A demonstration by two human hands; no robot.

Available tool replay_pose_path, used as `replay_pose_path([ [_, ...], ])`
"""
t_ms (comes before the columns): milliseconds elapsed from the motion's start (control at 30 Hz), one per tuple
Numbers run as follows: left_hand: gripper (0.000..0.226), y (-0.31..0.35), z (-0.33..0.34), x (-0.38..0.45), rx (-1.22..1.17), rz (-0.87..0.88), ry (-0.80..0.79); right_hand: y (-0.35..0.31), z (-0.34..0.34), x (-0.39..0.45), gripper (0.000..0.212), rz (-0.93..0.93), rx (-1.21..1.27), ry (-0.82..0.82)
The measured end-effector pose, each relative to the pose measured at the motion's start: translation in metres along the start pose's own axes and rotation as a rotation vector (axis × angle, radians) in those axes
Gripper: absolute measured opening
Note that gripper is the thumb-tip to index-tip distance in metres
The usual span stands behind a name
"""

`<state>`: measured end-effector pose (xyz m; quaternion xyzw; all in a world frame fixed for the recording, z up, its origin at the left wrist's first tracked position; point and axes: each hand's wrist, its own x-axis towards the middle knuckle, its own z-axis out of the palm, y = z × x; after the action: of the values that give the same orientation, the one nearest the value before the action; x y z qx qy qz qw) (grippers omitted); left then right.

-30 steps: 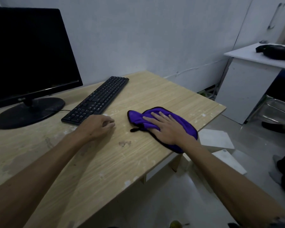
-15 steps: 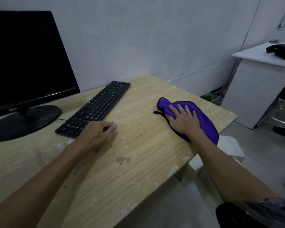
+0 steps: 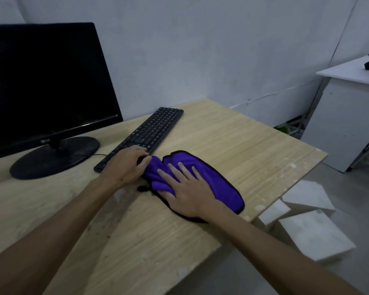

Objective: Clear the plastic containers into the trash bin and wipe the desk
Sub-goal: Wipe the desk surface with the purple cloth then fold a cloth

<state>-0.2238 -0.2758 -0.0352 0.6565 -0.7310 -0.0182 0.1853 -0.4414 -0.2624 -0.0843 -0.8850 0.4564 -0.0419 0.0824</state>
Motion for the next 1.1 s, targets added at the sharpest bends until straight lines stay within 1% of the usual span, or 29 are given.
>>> replay_pose_path([
  [100, 0.039, -0.015, -0.003, 0.004, 0.045, 0.006, -0.074, 0.014, -0.005, 0.007, 0.063, -0.081, 0.002, -0.007],
  [167, 0.039, -0.02, -0.006, 0.005, 0.03, 0.018, -0.084, 0.032, -0.011, 0.023, 0.067, -0.069, 0.005, -0.006],
  [267, 0.046, -0.025, -0.009, 0.0, 0.039, 0.031, -0.119, 0.065, -0.017, 0.061, 0.059, 0.089, -0.009, 0.015],
  [333, 0.05, -0.027, -0.008, -0.003, 0.018, 0.039, -0.125, 0.076, -0.021, 0.082, 0.059, 0.215, 0.001, 0.007],
  [400, 0.053, -0.03, -0.008, -0.002, -0.005, 0.027, -0.115, 0.073, -0.02, 0.093, 0.061, 0.271, 0.003, -0.011],
  [433, 0.054, -0.033, -0.009, -0.001, -0.008, 0.019, -0.116, 0.066, -0.019, 0.092, 0.062, 0.263, 0.004, -0.017],
  [500, 0.054, -0.038, -0.01, 0.003, 0.011, 0.02, -0.122, 0.046, -0.016, 0.077, 0.062, 0.191, 0.007, -0.019],
  [633, 0.051, -0.05, -0.013, 0.008, 0.032, -0.032, -0.111, 0.011, -0.003, 0.037, 0.061, -0.071, -0.02, -0.006],
  [700, 0.05, -0.049, -0.013, 0.009, 0.063, -0.053, -0.087, 0.013, -0.002, 0.034, 0.062, -0.154, -0.034, -0.014],
  [800, 0.042, -0.045, -0.014, 0.021, 0.164, -0.054, -0.039, 0.031, -0.009, 0.053, 0.065, -0.226, -0.034, -0.042],
  [867, 0.041, -0.044, -0.015, 0.034, 0.196, -0.037, -0.041, 0.043, -0.012, 0.073, 0.058, -0.239, -0.021, -0.042],
  [900, 0.048, -0.045, -0.014, 0.039, 0.181, -0.018, -0.074, 0.049, -0.013, 0.083, 0.055, -0.232, -0.014, -0.039],
  [967, 0.07, -0.052, -0.007, 0.05, 0.111, 0.014, -0.172, 0.06, -0.016, 0.108, 0.053, -0.194, -0.005, -0.012],
  [1000, 0.074, -0.056, -0.003, 0.054, 0.06, 0.007, -0.22, 0.065, -0.018, 0.119, 0.053, -0.166, 0.001, -0.001],
  [1033, 0.071, -0.06, 0.001, 0.059, 0.024, -0.016, -0.257, 0.071, -0.02, 0.132, 0.052, -0.14, 0.01, 0.003],
  [1100, 0.06, -0.065, 0.008, 0.063, 0.011, -0.039, -0.248, 0.082, -0.023, 0.152, 0.052, -0.092, 0.03, 0.007],
])
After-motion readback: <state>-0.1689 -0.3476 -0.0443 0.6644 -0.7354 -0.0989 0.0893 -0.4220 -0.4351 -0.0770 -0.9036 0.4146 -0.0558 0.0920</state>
